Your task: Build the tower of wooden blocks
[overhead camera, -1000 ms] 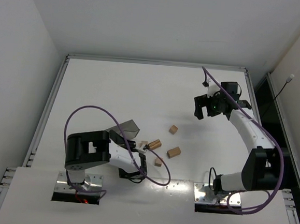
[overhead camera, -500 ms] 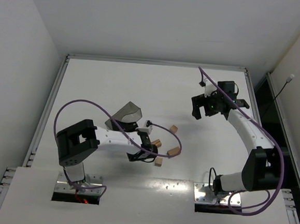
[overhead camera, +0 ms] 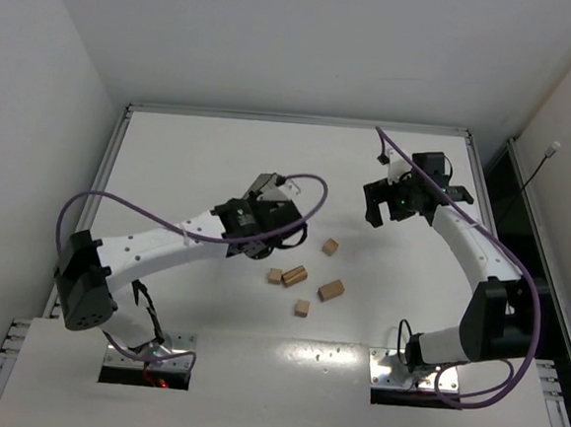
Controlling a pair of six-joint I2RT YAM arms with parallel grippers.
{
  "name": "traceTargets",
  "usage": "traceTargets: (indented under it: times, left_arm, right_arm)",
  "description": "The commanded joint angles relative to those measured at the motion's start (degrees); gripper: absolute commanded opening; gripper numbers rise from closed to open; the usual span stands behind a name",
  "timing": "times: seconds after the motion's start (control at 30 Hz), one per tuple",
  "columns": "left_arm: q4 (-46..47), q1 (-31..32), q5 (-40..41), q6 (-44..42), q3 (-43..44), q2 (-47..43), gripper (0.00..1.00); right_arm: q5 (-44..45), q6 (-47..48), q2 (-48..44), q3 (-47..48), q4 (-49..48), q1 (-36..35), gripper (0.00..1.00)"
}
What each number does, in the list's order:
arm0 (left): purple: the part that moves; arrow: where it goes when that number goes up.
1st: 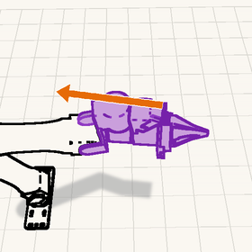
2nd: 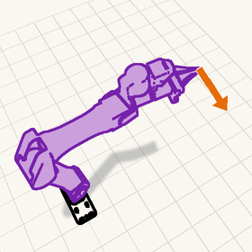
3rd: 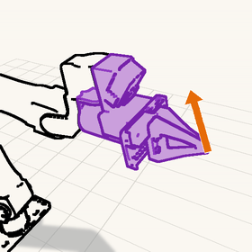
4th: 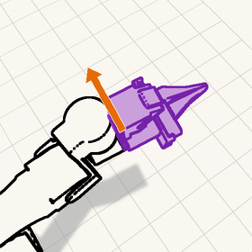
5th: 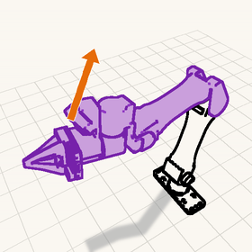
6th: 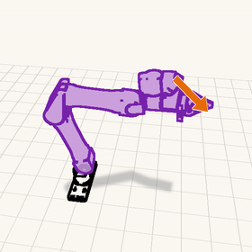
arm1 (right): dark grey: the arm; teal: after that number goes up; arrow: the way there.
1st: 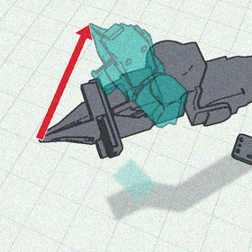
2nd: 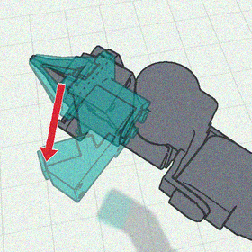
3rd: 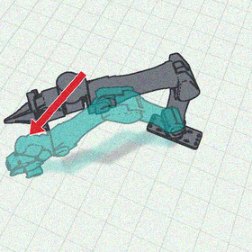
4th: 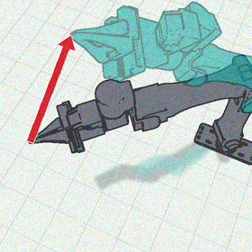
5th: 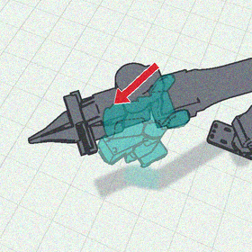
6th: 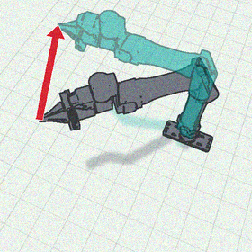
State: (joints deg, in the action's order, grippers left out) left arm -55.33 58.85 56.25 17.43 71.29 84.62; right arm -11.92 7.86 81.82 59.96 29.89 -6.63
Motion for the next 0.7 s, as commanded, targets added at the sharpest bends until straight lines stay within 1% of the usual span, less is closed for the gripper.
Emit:
traceTargets:
  times: [0.0,0.03,0.07,0.1,0.17,0.2,0.27,0.3,0.33,0.4,0.43,0.47,0.5,0.53,0.6,0.63,0.67]
  left_arm:
    - [6.1,-5.2,-16.3,-7.4,6.1,-1.0,0.0]
    - [6.6,-7.0,-21.0,-7.4,6.8,-1.9,0.0]
    - [7.2,-8.6,-22.6,-7.4,7.4,-1.9,0.0]
    - [7.7,-12.2,-24.4,-8.8,8.6,-2.4,0.0]
    - [9.0,-15.9,-28.0,-9.7,9.3,-2.4,0.0]
    - [9.0,-19.9,-29.3,-10.5,9.3,-3.1,0.0]
    - [10.4,-23.8,-30.5,-11.2,9.3,-3.1,0.0]
    - [11.2,-27.4,-30.5,-12.2,9.8,-3.1,0.0]
    - [11.2,-29.6,-30.5,-13.0,10.4,-3.1,0.0]
    - [11.2,-34.0,-31.6,-13.8,11.5,-0.6,0.0]
    - [12.3,-38.7,-32.5,-15.6,12.1,0.1,0.0]
    - [13.3,-41.1,-34.3,-16.5,12.1,0.8,0.0]
    - [14.6,-43.2,-34.3,-17.5,11.6,1.9,0.0]
    - [18.6,-47.0,-34.3,-19.6,9.8,1.9,0.0]
    - [24.8,-50.4,-34.9,-21.8,7.9,3.4,0.0]
    - [24.8,-52.1,-36.3,-23.0,7.9,4.7,0.0]
    - [24.8,-55.7,-39.3,-23.8,10.0,6.3,0.0]
  right_arm:
    - [0.6,0.3,0.4,2.5,0.0,-0.4,0.99]
    - [0.6,0.3,0.9,2.5,0.0,-0.4,0.99]
    - [-0.1,0.3,0.9,2.5,0.0,-0.4,0.99]
    - [-0.1,0.9,0.9,2.5,0.0,-0.4,0.99]
    - [-2.0,1.5,0.9,2.5,0.0,-0.4,0.99]
    - [-2.5,2.1,0.9,2.5,0.0,-0.4,0.99]
    - [-4.2,2.1,2.4,3.7,0.5,-0.4,0.99]
    - [-4.2,2.8,2.4,3.8,1.0,-0.4,0.99]
    - [-4.8,2.8,3.1,3.8,1.0,-0.4,0.99]
    - [-5.3,2.8,3.8,4.5,1.0,-0.9,0.99]
    - [-5.3,2.8,3.8,4.5,1.0,-0.9,0.99]
    - [-6.0,2.8,3.8,5.0,1.0,-0.9,0.99]
    - [-6.0,2.8,3.8,5.0,1.0,-0.9,0.99]
    - [-6.0,2.8,4.3,5.0,1.0,-0.9,0.99]
    - [-6.0,2.8,4.3,5.0,1.0,-0.9,0.99]
    - [-6.0,2.8,4.3,5.0,1.0,-0.9,0.99]
    - [-6.0,2.8,4.8,5.0,1.0,-1.4,0.99]
